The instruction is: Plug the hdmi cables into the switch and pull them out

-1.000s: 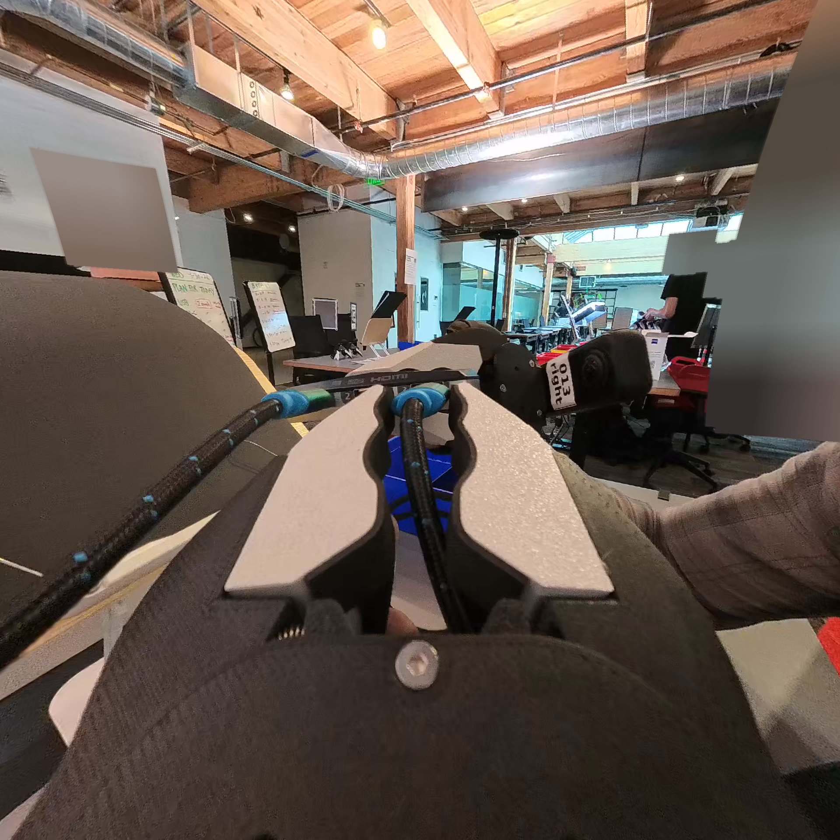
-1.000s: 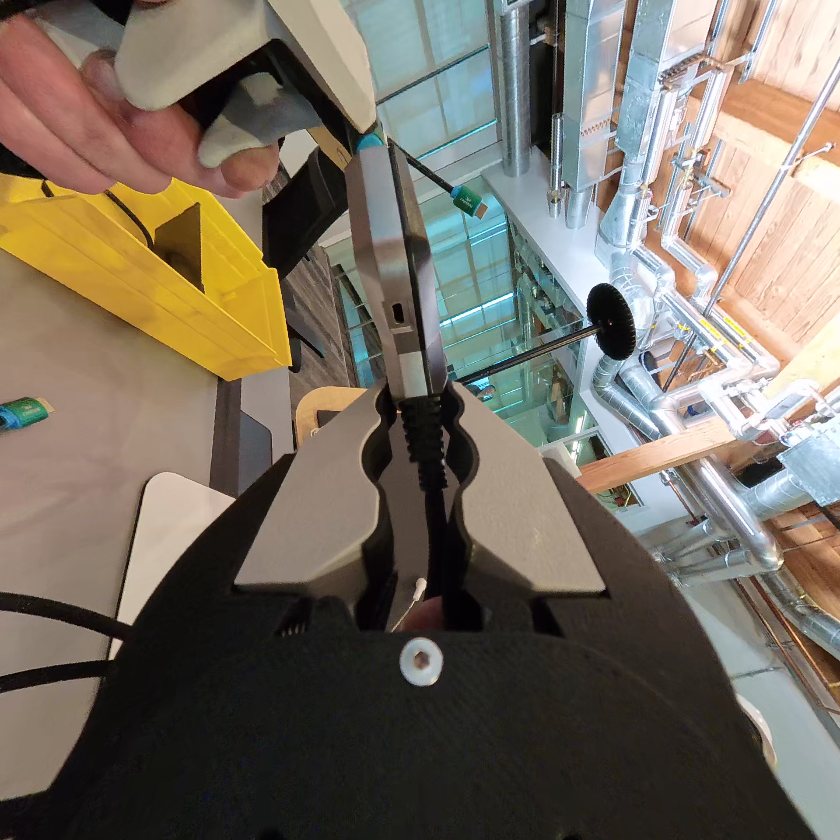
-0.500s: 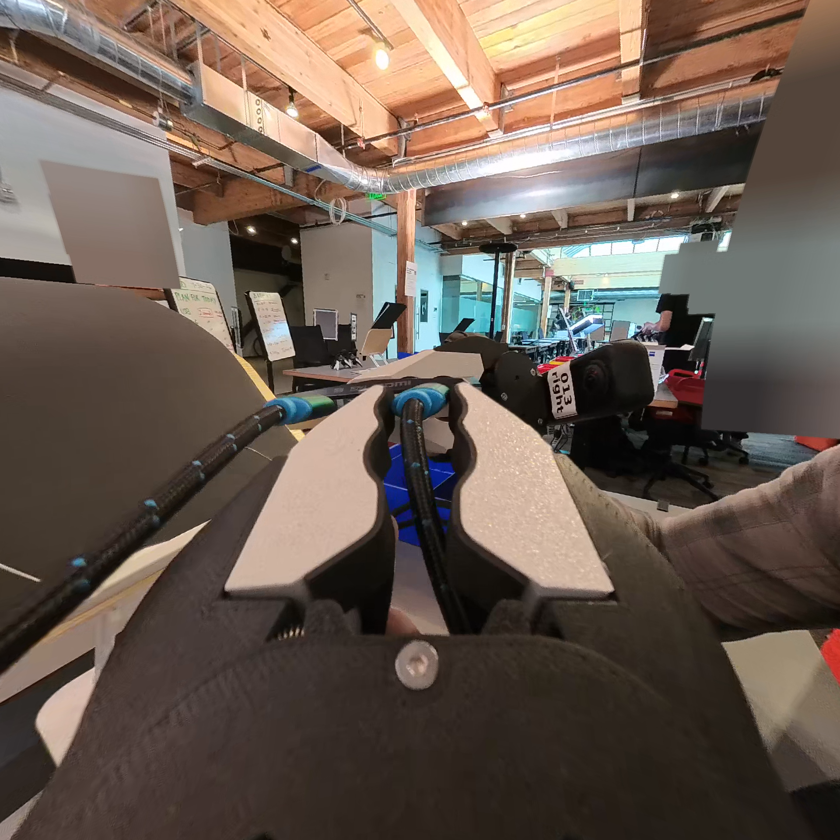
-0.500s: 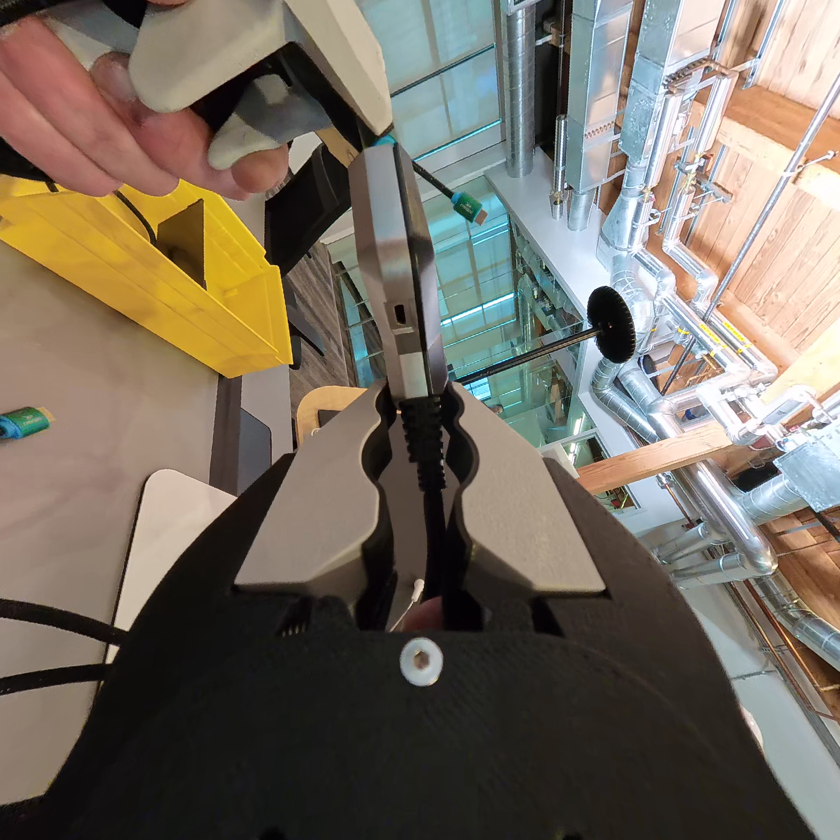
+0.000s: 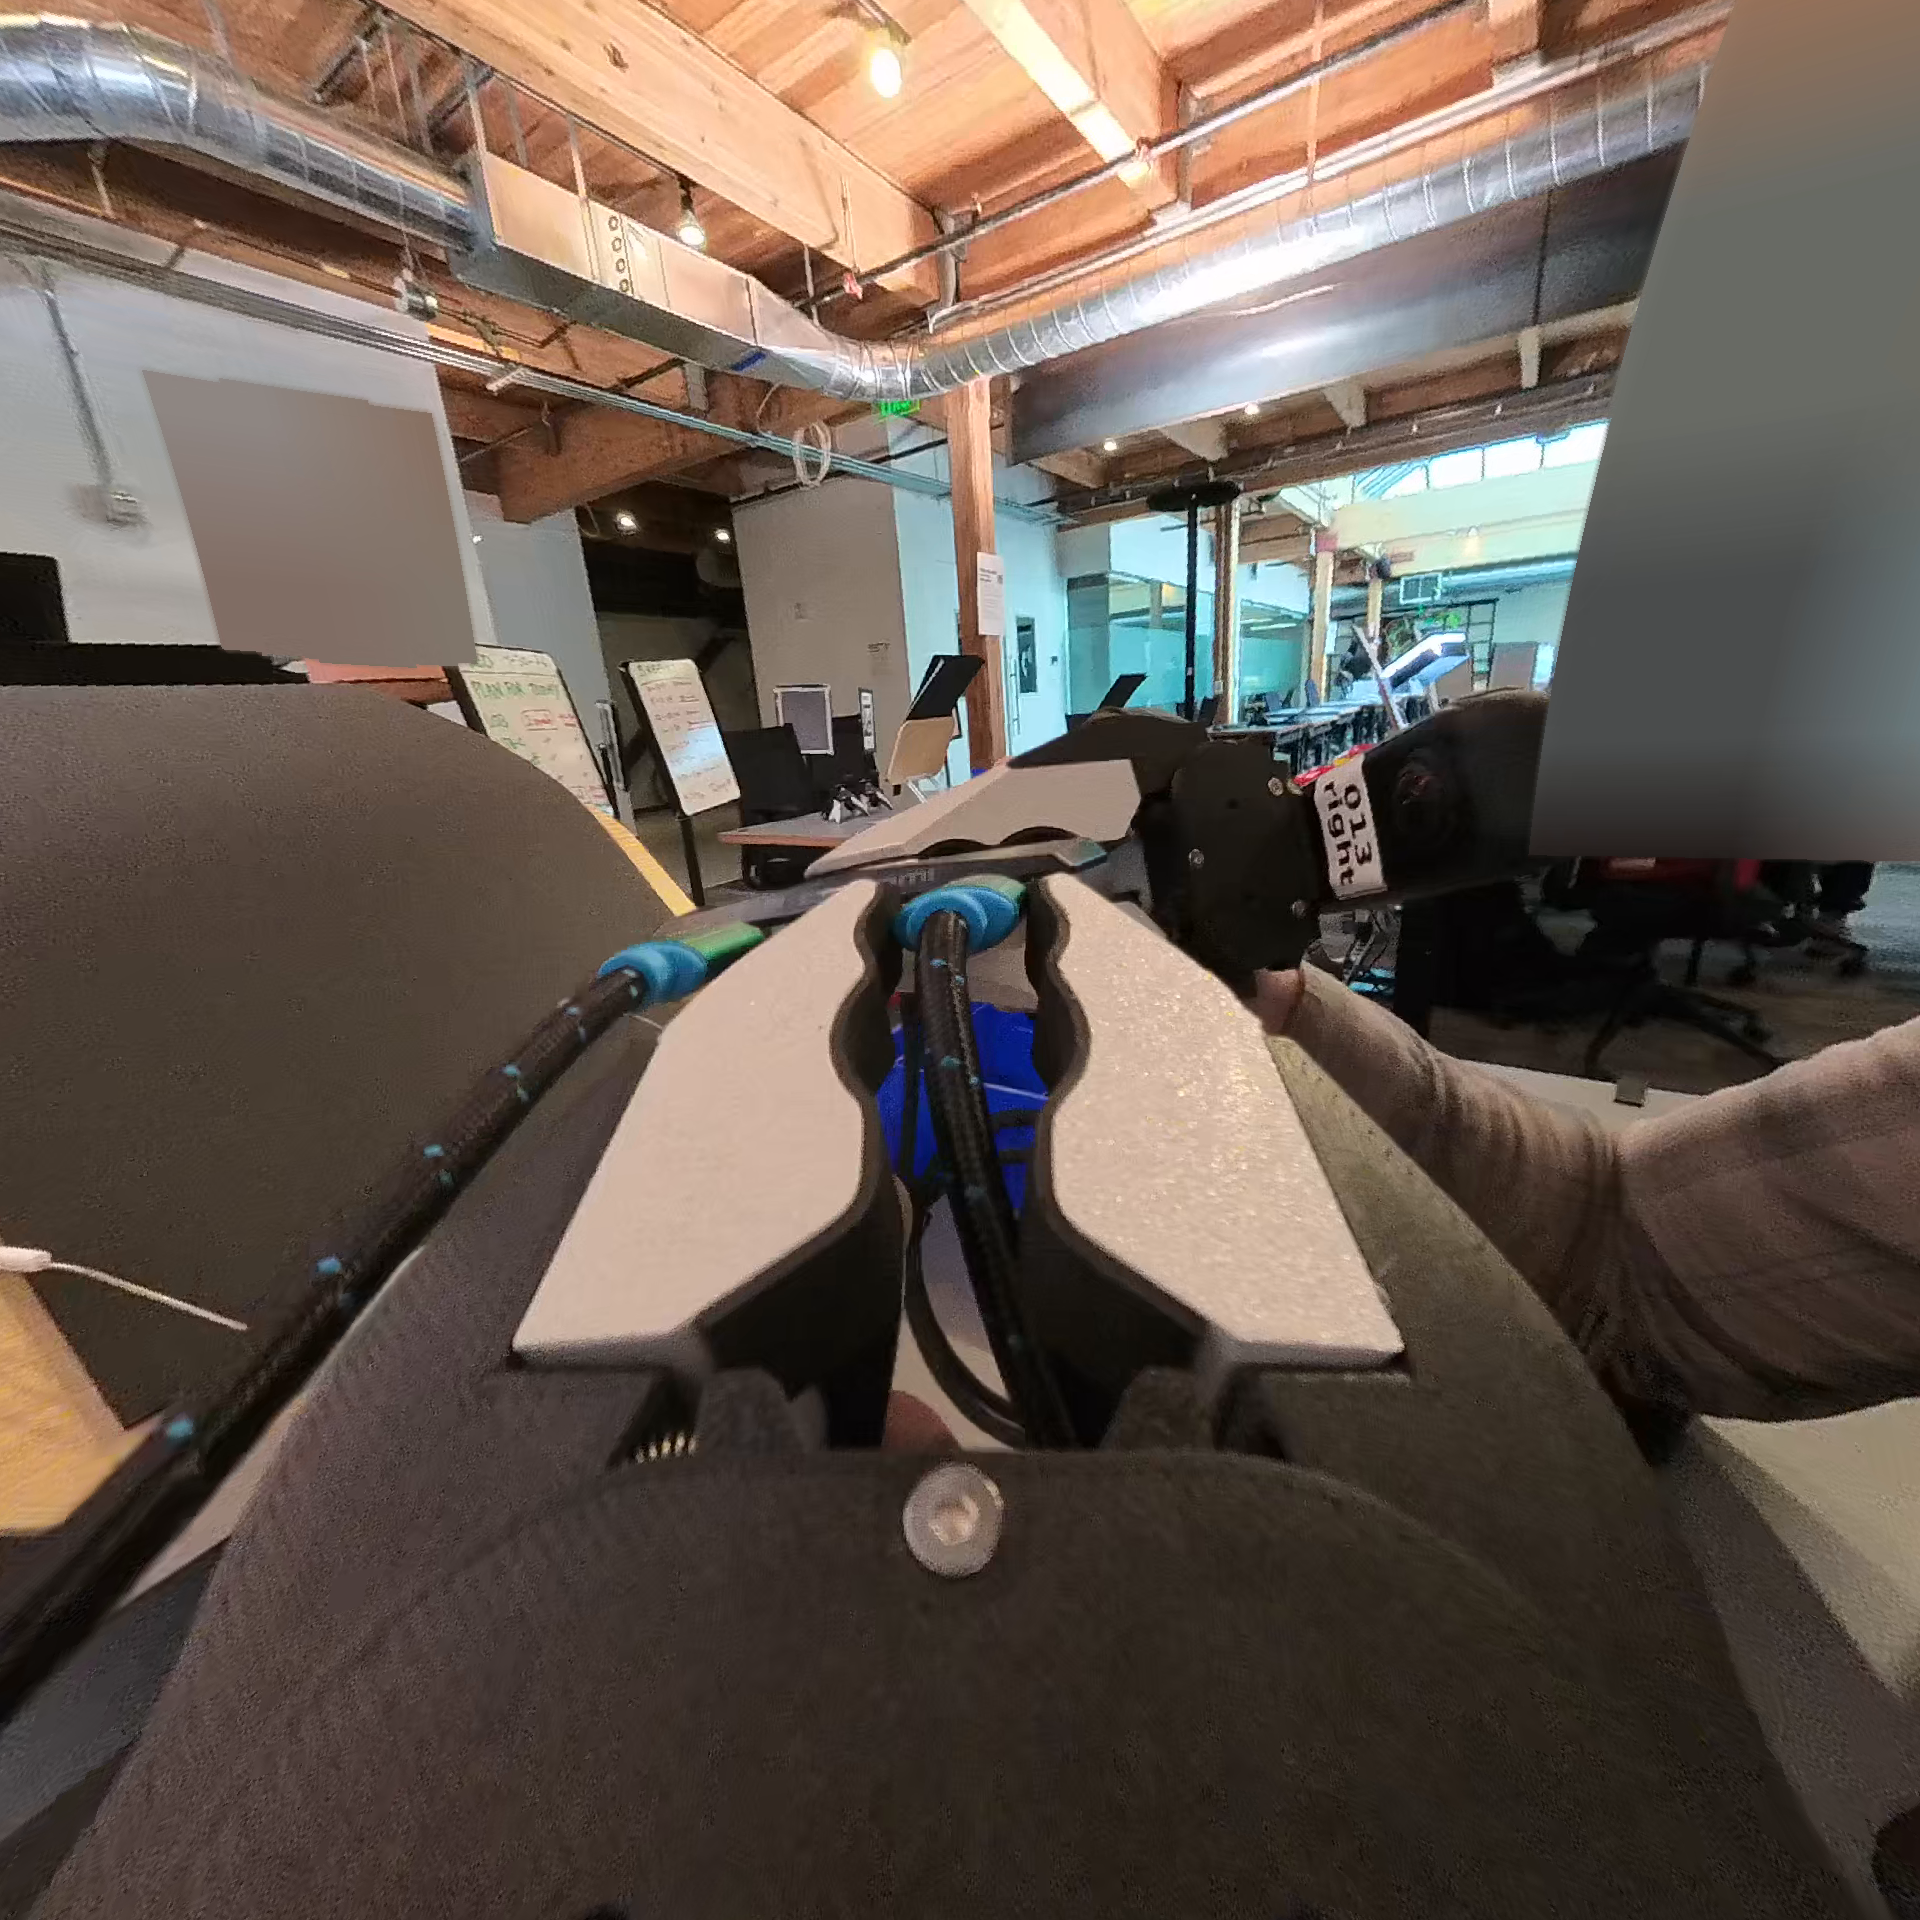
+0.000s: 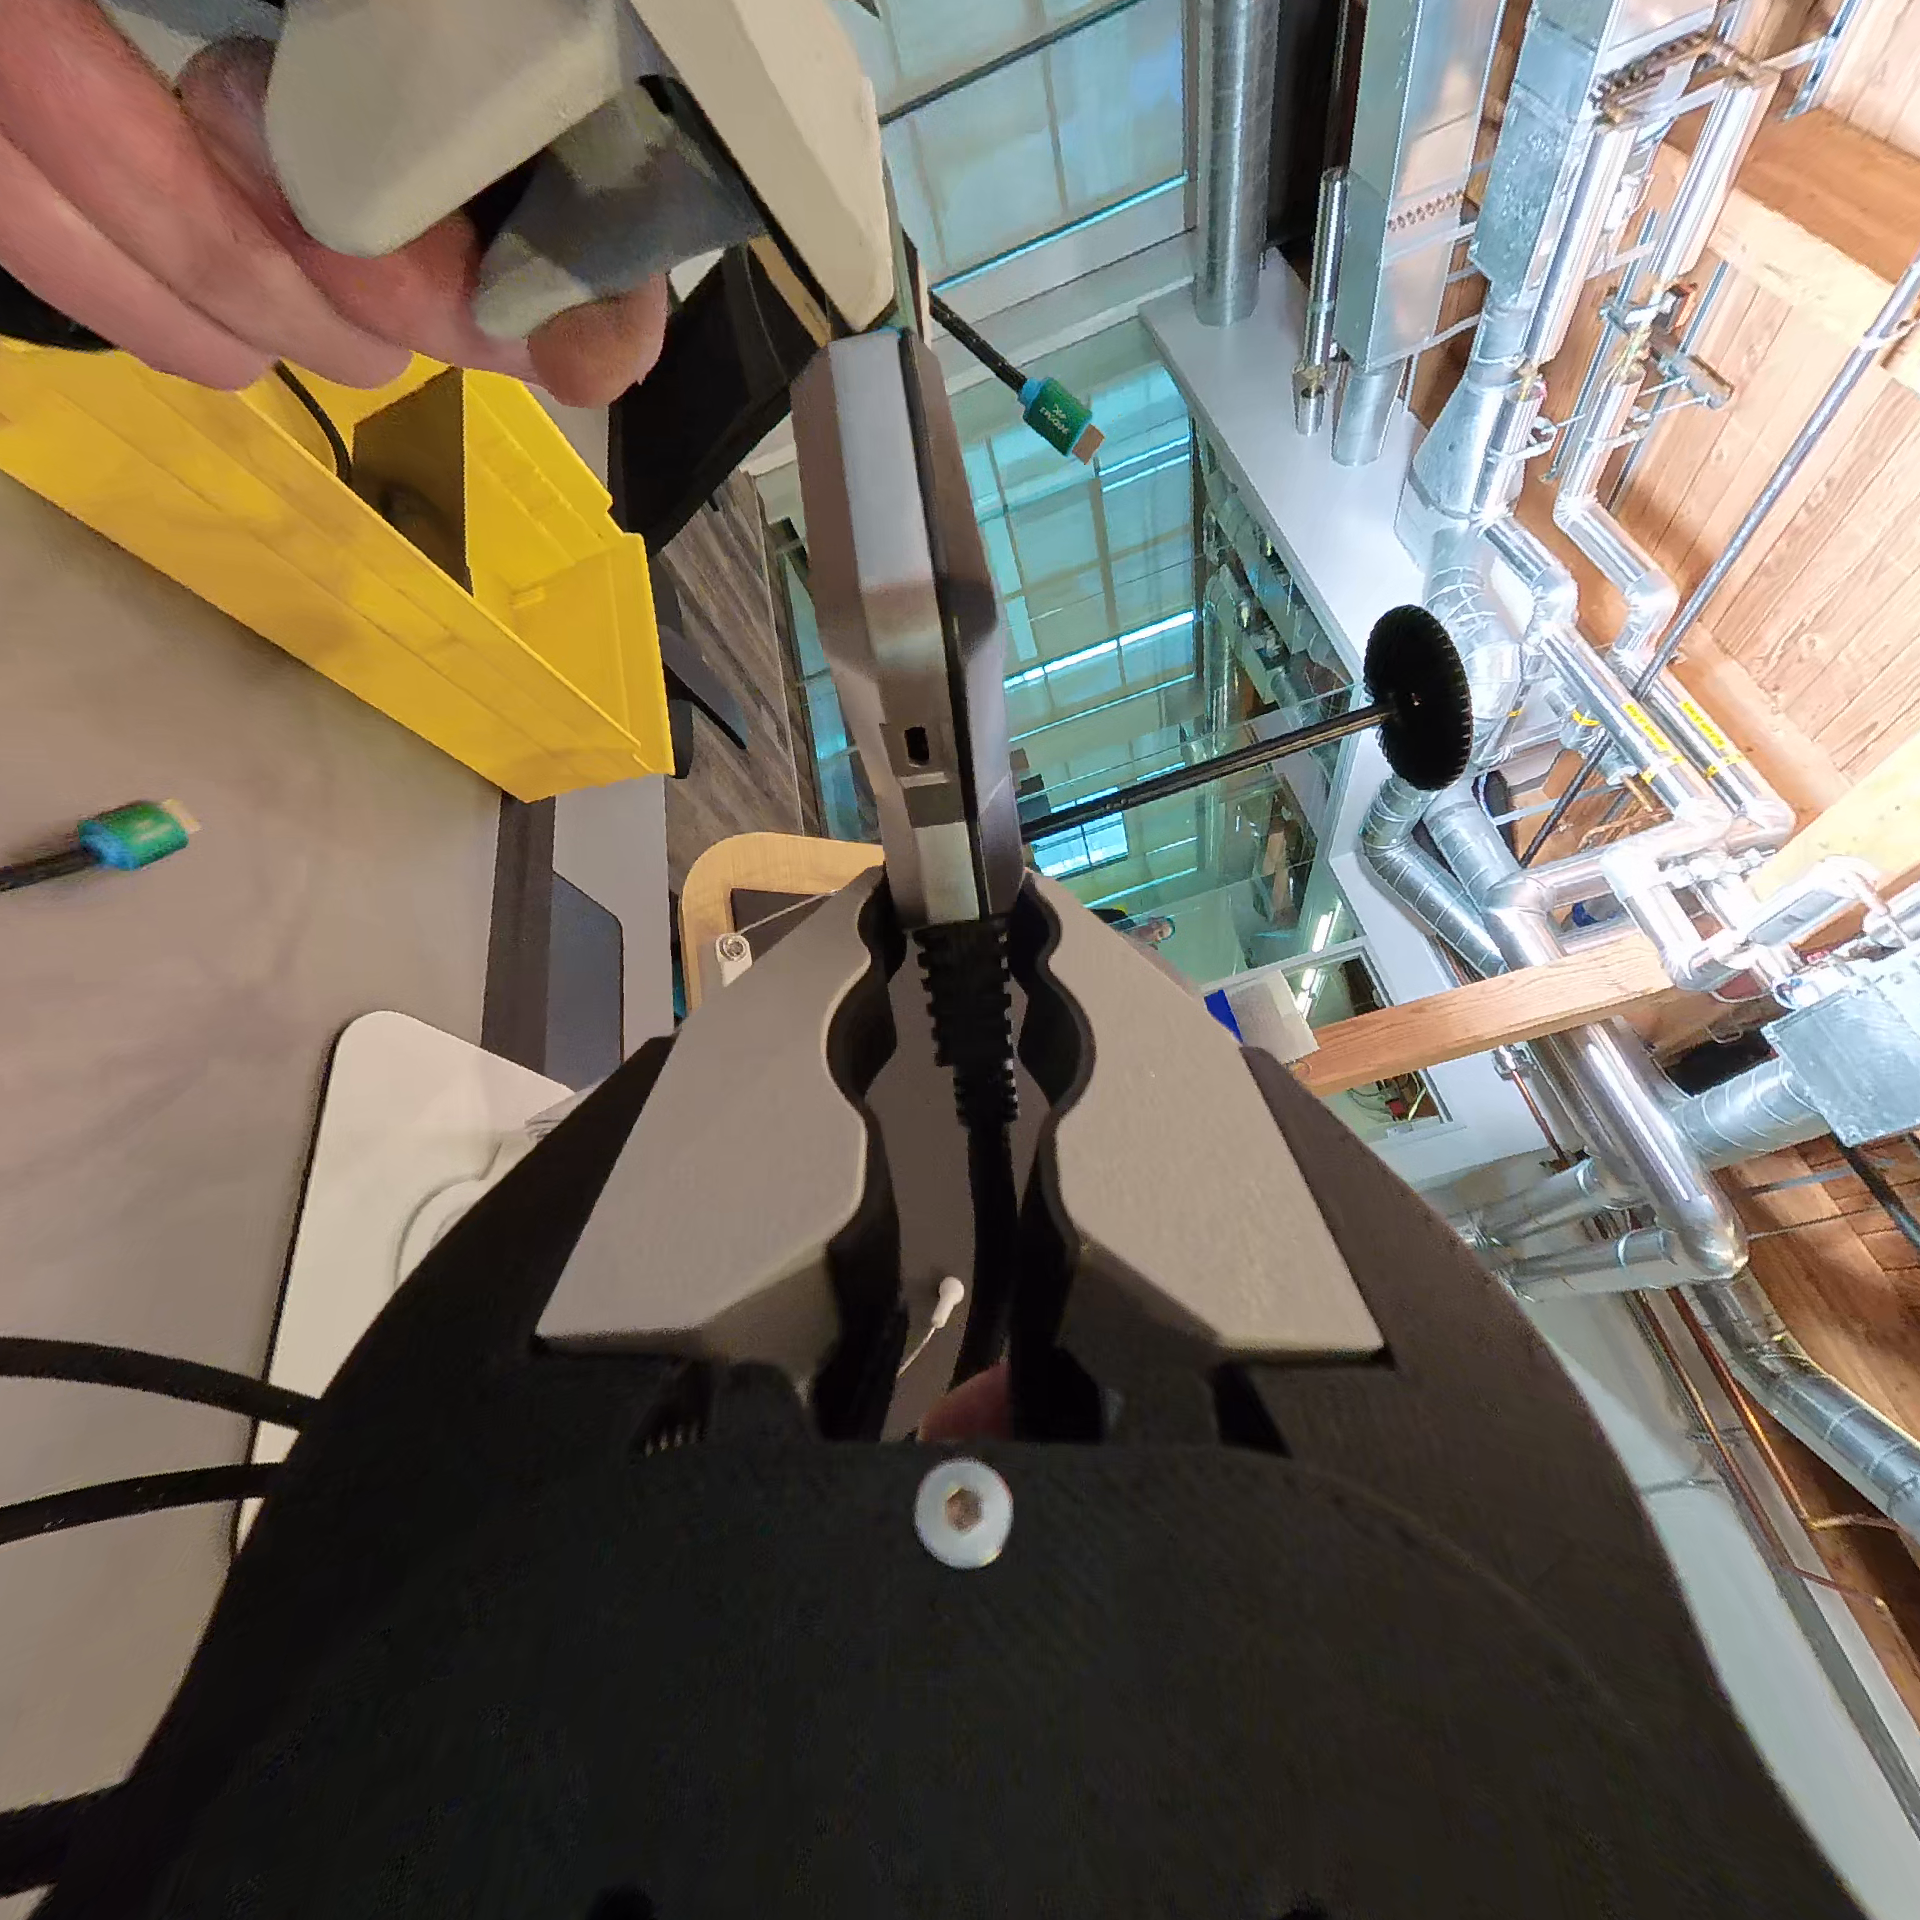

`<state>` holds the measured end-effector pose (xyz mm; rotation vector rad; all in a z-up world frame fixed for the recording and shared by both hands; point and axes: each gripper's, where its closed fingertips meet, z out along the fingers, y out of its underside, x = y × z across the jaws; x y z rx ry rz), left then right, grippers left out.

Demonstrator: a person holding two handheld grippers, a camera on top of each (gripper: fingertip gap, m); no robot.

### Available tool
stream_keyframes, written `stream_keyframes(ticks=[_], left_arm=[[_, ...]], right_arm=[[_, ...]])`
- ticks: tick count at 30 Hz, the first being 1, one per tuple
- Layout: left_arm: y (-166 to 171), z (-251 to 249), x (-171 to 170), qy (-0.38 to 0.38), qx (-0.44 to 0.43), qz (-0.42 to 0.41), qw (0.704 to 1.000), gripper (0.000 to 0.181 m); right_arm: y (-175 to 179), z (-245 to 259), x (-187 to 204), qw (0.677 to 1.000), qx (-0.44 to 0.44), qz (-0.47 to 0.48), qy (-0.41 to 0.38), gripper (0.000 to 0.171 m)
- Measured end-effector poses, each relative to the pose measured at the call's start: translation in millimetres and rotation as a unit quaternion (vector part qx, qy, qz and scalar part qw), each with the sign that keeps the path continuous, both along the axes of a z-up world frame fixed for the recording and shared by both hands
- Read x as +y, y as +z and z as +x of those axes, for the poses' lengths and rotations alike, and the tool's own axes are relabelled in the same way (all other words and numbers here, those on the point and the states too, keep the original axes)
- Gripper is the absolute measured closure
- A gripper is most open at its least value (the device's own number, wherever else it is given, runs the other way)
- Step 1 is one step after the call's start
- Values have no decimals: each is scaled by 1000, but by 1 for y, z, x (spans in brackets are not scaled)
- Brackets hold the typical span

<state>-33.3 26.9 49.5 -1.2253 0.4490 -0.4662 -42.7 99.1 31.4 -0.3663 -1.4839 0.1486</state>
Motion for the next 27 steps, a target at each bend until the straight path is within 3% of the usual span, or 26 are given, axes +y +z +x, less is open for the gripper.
stream_keyframes(ticks=[27], left_arm=[[-16, 0, 14, 55, 20, 2, 998, 158]], right_arm=[[-15, -7, 19, 990, -57, 21, -126, 157]])
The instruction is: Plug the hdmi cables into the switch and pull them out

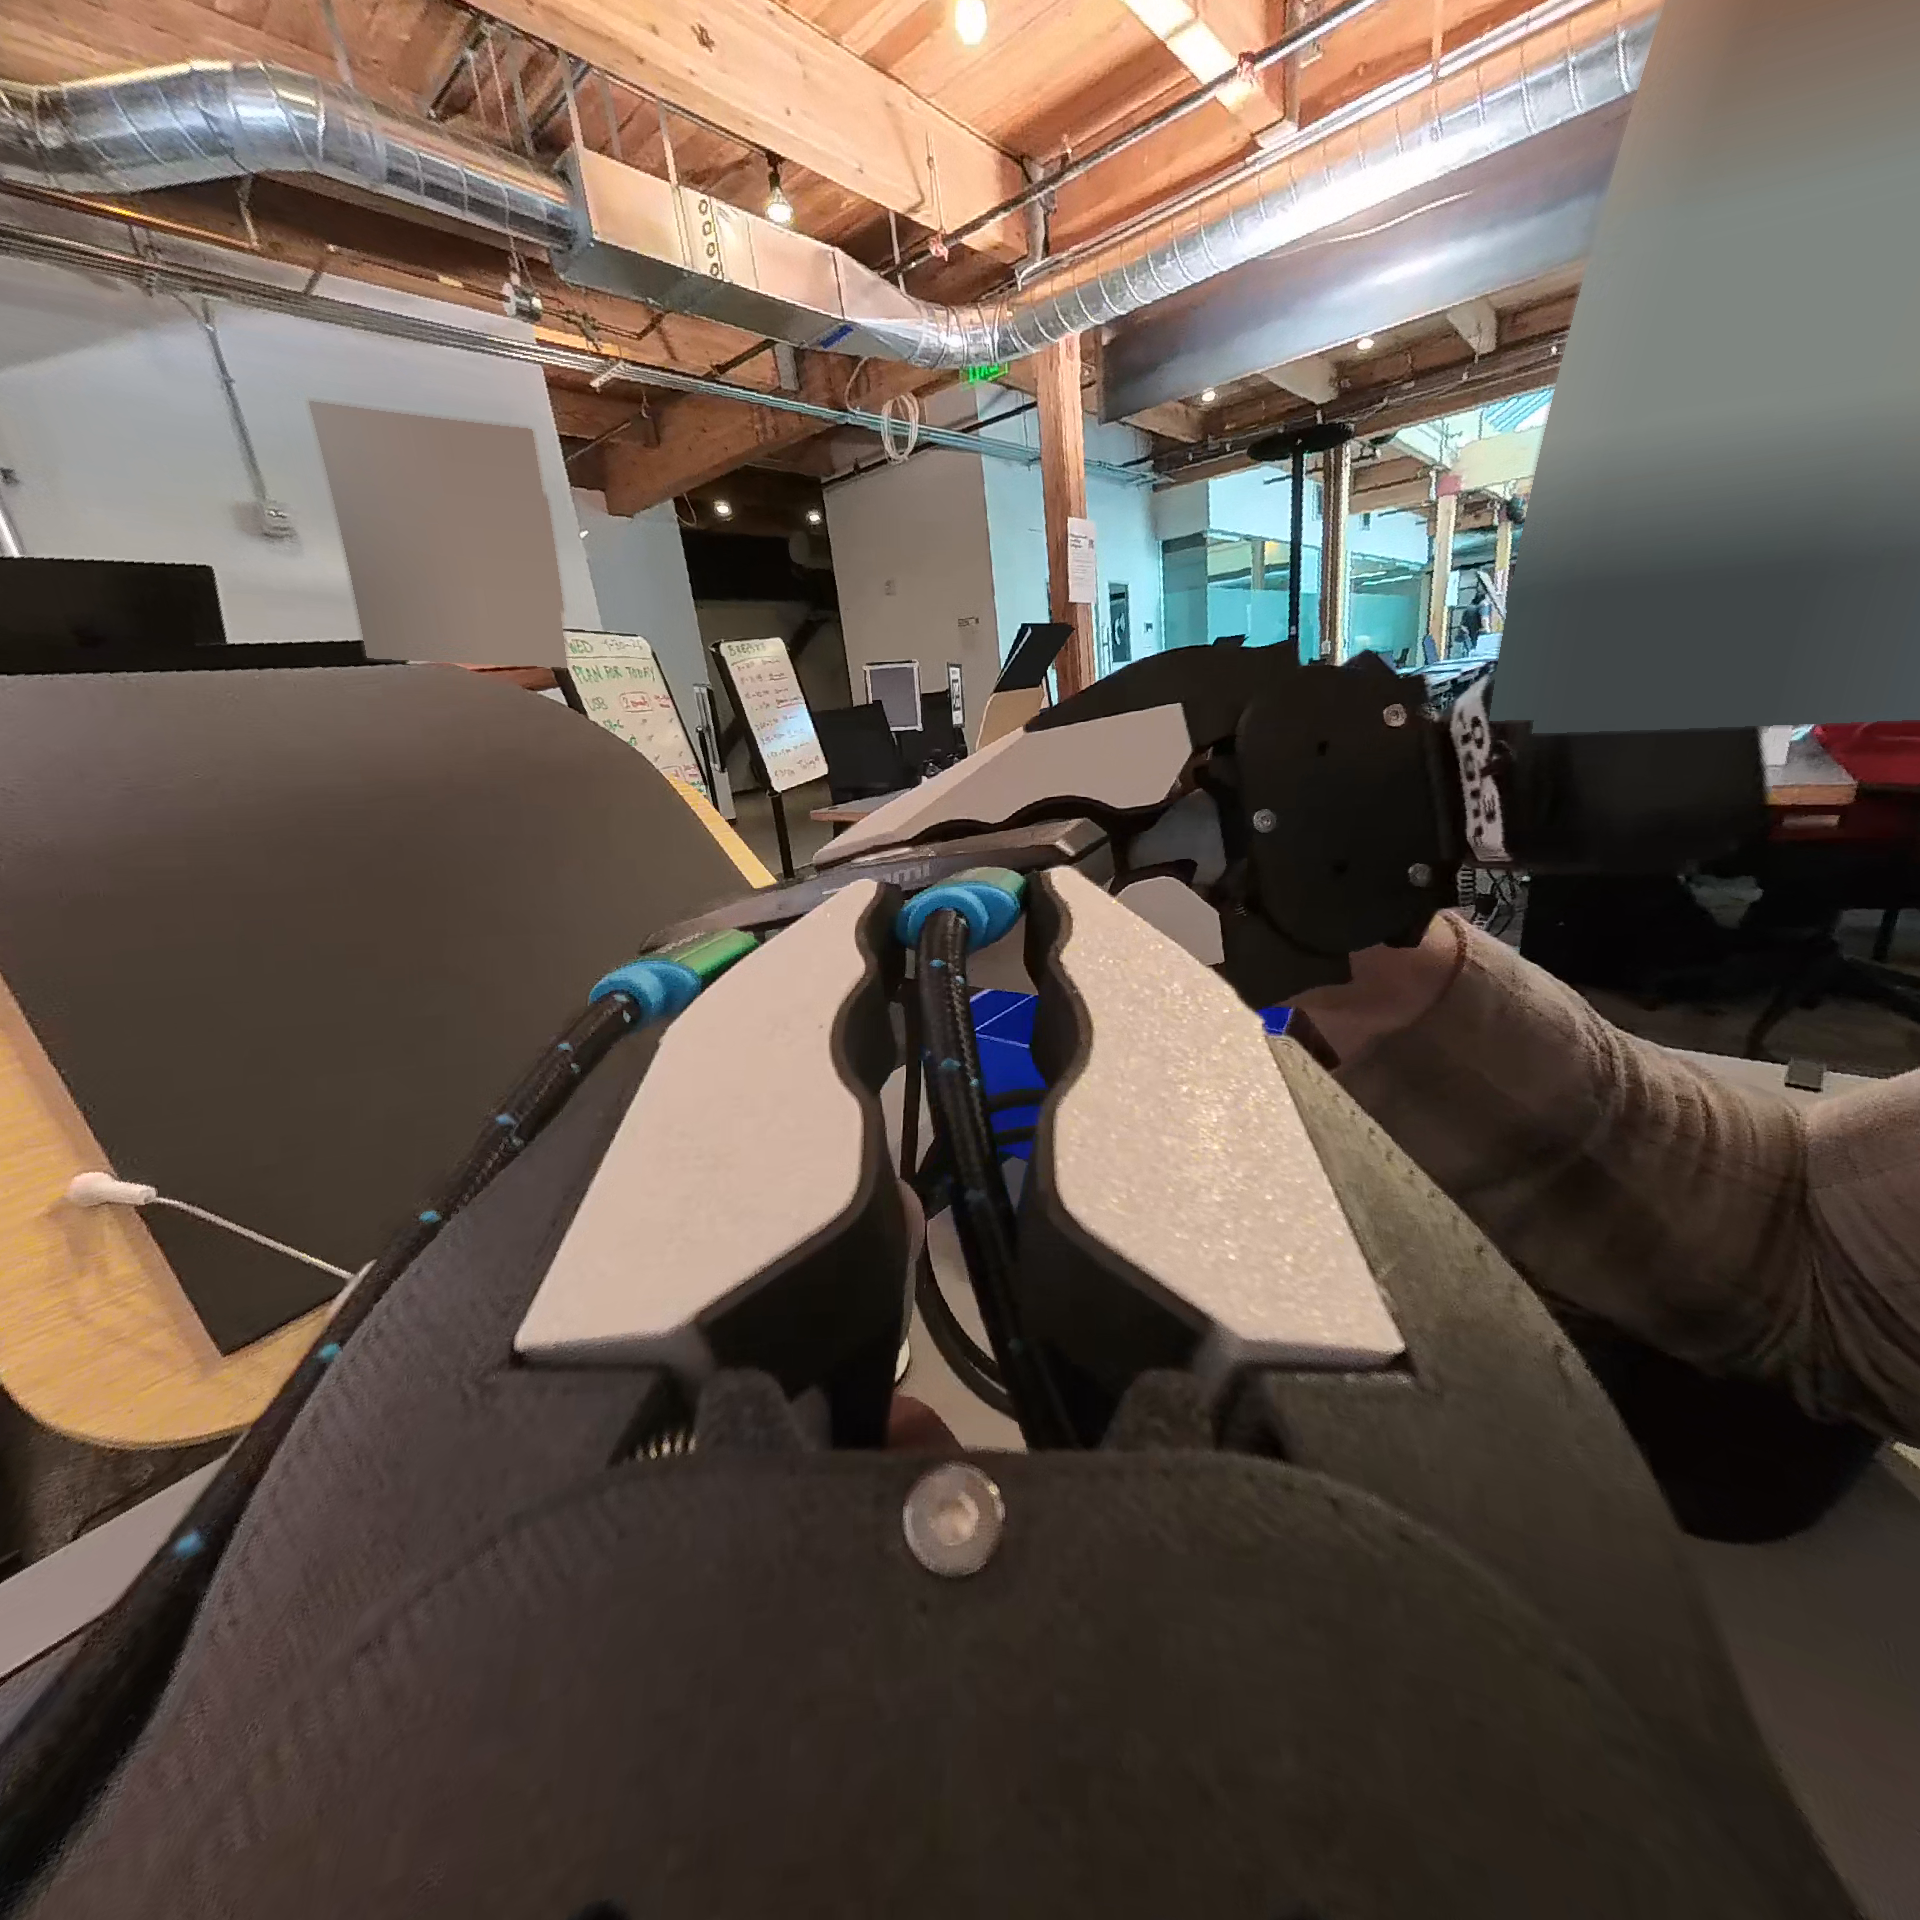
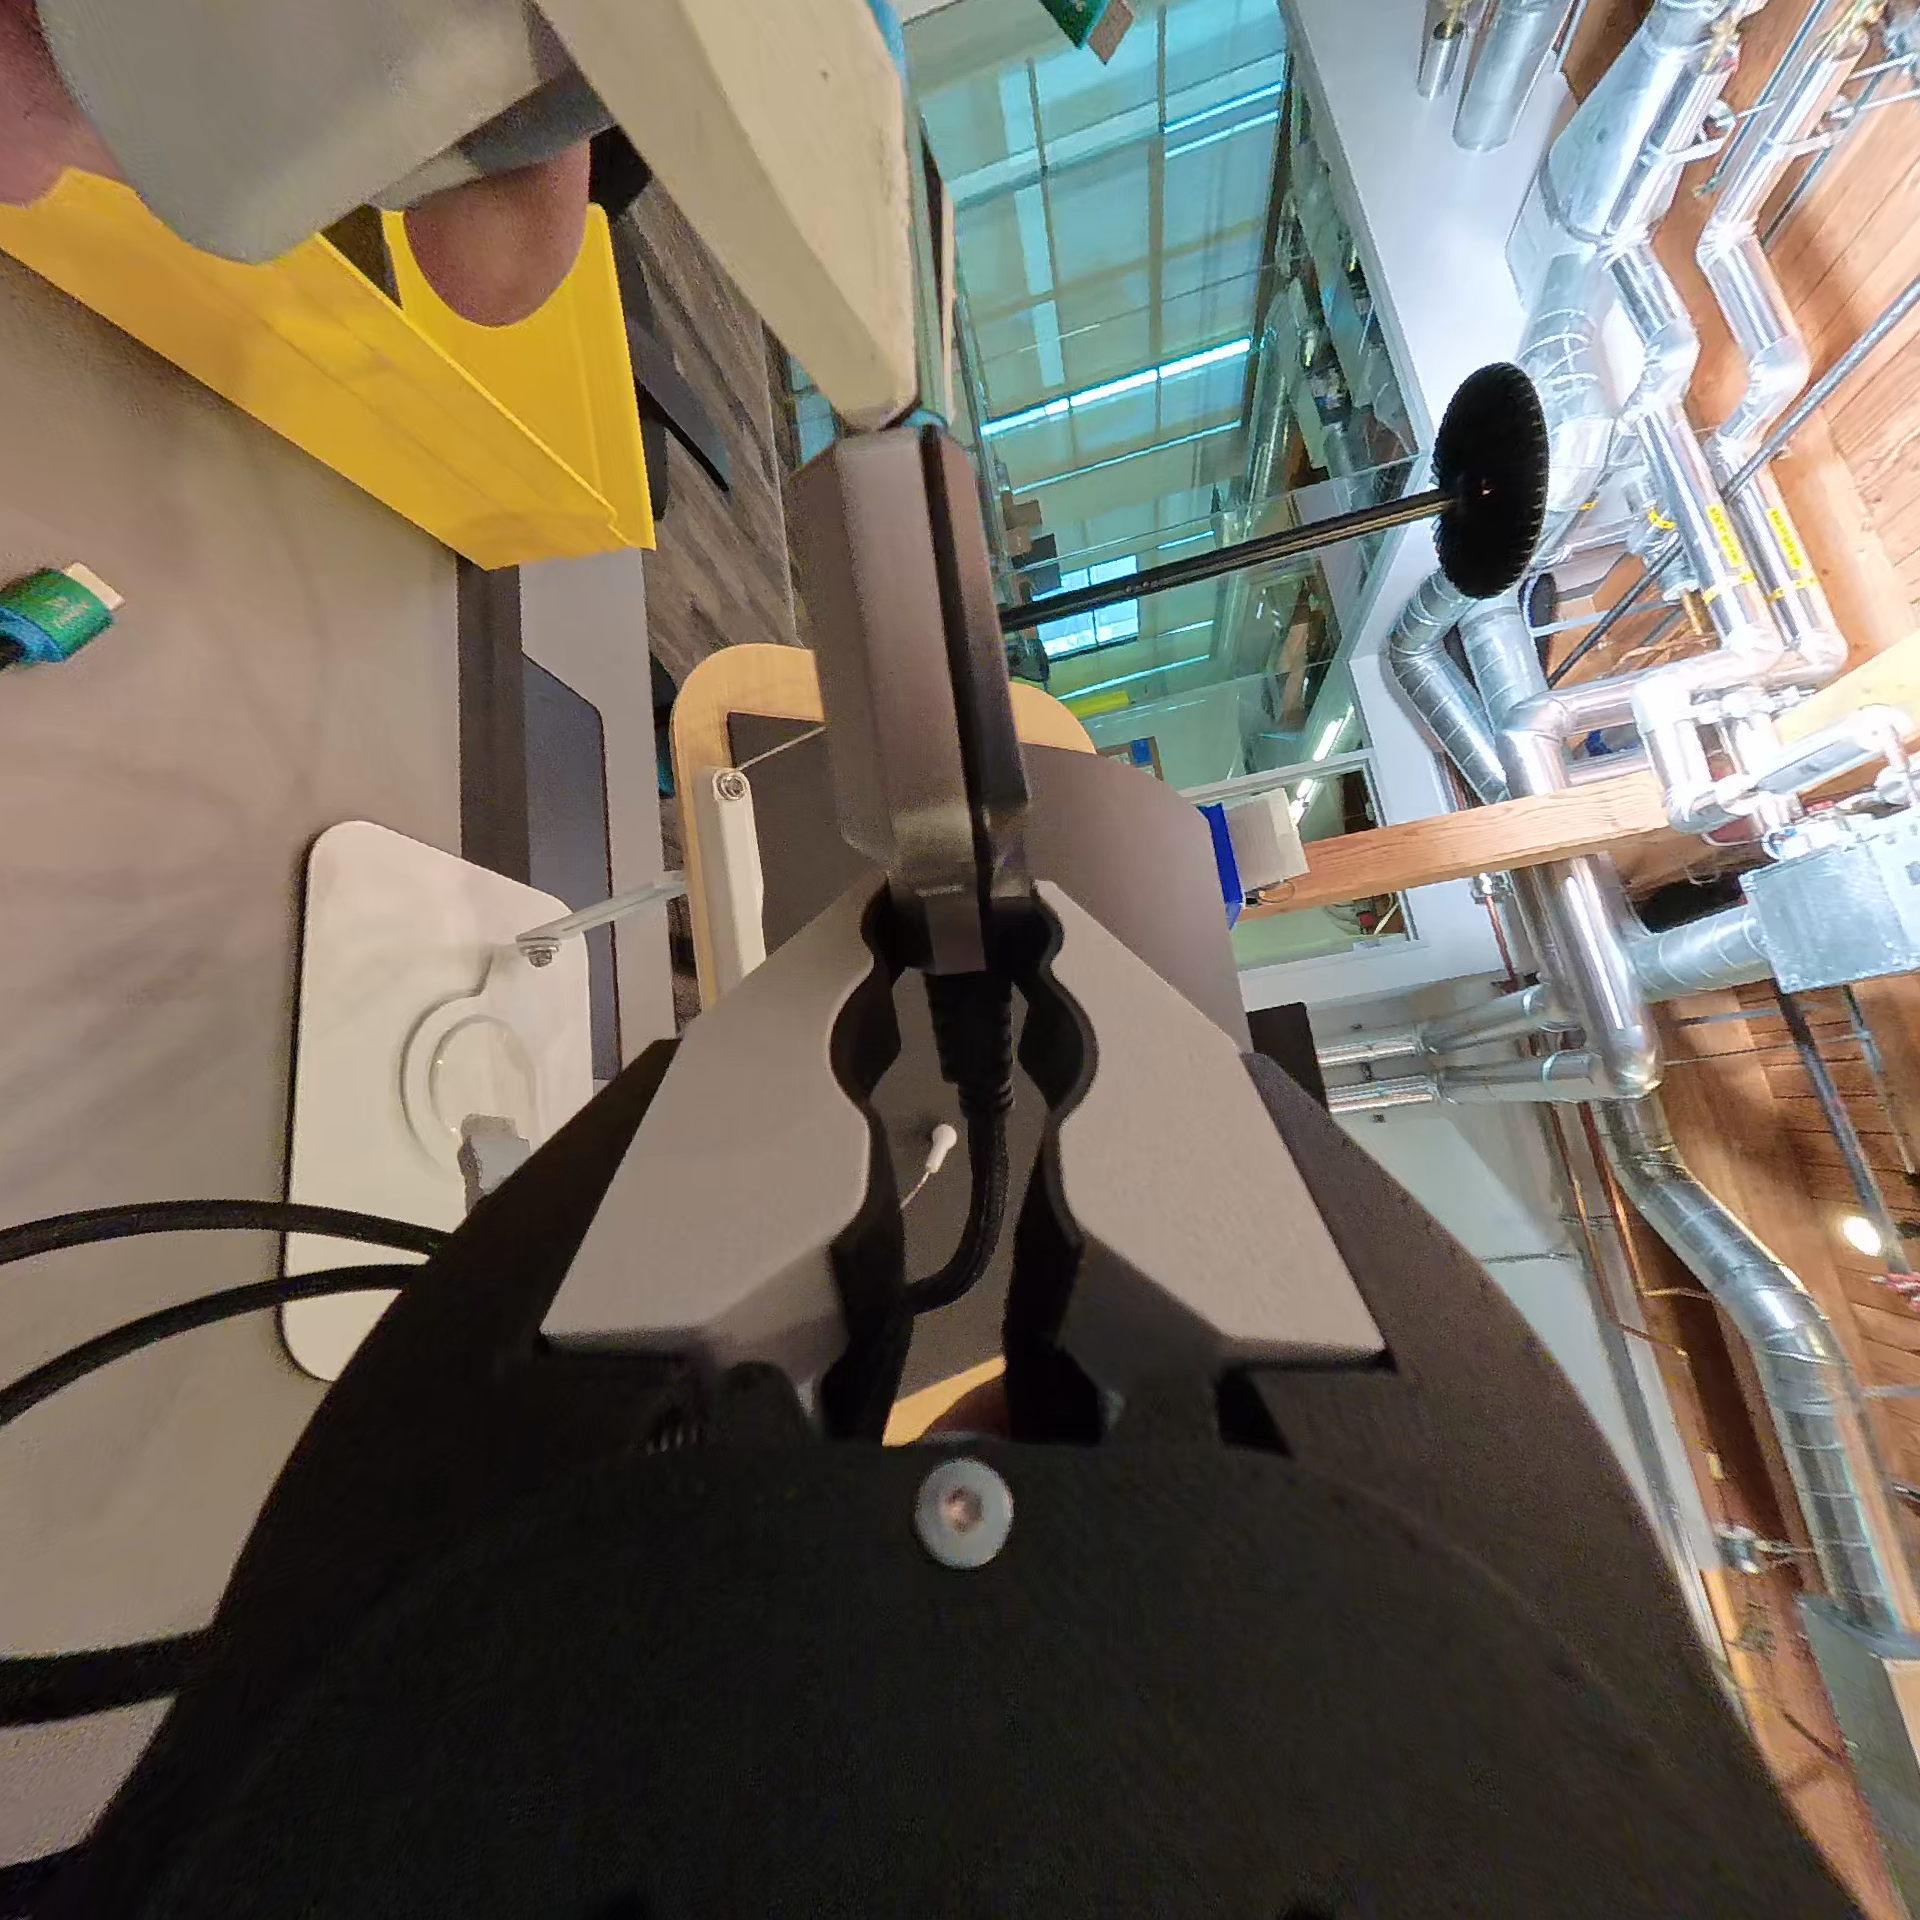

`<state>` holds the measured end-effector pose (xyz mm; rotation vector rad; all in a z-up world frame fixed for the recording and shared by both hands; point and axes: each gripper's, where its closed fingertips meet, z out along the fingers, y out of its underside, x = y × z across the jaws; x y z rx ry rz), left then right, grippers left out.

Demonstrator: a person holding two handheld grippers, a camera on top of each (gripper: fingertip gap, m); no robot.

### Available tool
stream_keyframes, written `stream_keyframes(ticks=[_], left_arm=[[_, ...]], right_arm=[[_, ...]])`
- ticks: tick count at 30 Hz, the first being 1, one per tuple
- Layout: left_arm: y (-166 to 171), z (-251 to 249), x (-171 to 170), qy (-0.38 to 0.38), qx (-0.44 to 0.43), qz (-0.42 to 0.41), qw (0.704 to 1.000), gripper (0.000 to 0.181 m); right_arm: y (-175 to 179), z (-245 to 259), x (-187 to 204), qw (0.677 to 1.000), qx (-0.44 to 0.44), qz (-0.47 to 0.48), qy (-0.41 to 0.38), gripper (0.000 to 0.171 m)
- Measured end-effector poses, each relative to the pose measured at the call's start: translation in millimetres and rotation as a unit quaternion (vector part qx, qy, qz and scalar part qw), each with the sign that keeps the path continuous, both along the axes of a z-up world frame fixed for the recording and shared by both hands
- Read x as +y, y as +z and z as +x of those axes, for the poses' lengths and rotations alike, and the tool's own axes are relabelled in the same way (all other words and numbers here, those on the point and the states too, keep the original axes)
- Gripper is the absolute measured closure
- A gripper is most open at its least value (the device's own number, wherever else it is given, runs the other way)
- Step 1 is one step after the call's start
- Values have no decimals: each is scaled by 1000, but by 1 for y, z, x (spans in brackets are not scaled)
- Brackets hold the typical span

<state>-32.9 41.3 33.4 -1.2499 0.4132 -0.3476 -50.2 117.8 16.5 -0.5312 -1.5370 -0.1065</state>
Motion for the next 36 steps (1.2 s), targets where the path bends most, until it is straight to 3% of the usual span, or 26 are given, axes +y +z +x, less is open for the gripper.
stream_keyframes(ticks=[8, 13, 21, 27, 36], left_arm=[[-1, -4, 4, 22, 30, -11, 999, 155], [28, -18, -13, 88, 32, 60, 994, 140], [69, -17, -53, 136, 68, 160, 975, 142], [51, -11, -38, 134, 97, 138, 977, 147], [13, -6, -6, 119, 111, 84, 983, 151]], right_arm=[[-3, 2, 7, 999, -10, -33, 21, 155], [16, 23, 26, 999, 14, -45, -1, 155], [61, 89, 87, 985, 107, -101, -88, 155], [85, 147, 135, 961, 187, -130, -157, 155], [113, 220, 167, 915, 308, -173, -194, 156]])
